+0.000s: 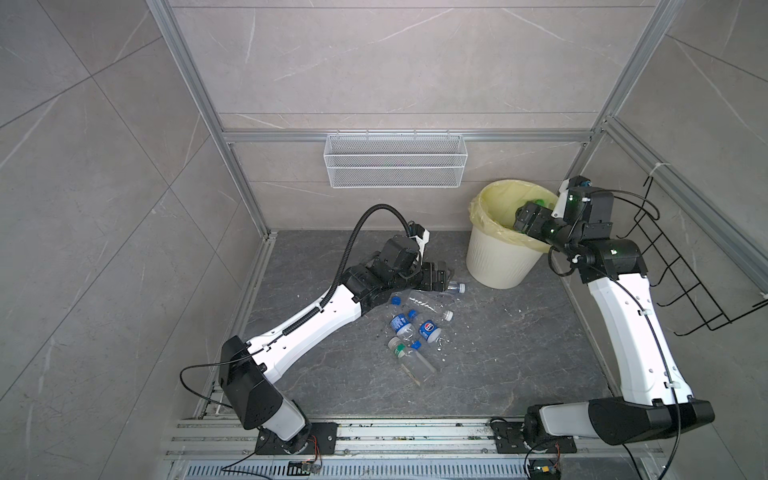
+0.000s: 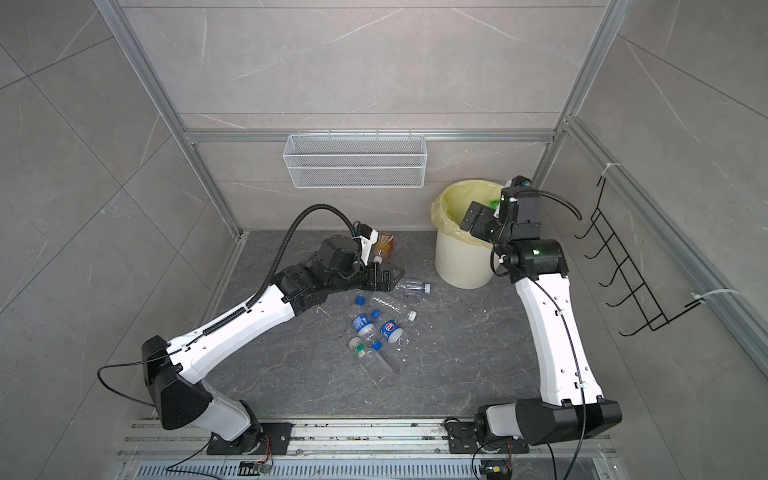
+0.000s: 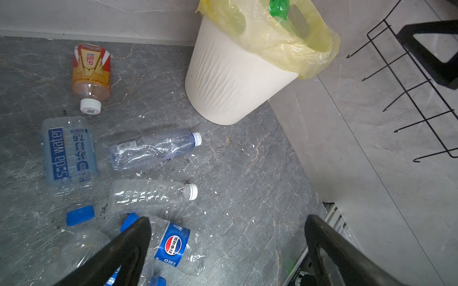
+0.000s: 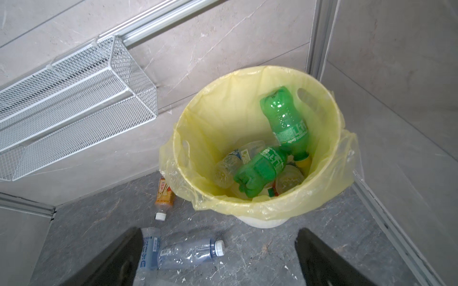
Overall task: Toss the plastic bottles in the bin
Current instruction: 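Move the right gripper back from the bin down to the bottle pile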
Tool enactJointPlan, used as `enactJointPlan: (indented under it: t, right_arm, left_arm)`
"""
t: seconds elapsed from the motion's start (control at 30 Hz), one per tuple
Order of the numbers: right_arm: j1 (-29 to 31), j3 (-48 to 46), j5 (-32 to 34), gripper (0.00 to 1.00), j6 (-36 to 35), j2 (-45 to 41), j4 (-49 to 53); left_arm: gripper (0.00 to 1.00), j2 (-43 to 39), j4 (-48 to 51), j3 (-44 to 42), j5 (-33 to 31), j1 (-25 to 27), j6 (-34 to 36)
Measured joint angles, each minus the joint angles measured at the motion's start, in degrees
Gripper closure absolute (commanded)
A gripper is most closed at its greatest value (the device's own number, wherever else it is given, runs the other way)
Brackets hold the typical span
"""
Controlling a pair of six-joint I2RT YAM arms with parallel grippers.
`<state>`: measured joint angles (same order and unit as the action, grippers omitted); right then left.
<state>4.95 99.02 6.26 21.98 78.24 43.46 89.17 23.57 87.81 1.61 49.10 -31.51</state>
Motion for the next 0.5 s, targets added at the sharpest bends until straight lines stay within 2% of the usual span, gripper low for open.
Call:
enactJointPlan:
  t: [0.2, 0.5]
  right_arm:
    - [2.93, -6.21, -0.96, 0.00, 0.76, -2.86, -0.85]
    - [13.11, -13.73, 1.55, 0.00, 0.76, -4.00, -2.12]
  left_arm:
    - [0.00, 0.00, 1.64, -1.29, -1.66, -1.11, -0.90]
    - [0.00, 0.00, 4.20, -5.79, -3.10, -7.50, -4.48]
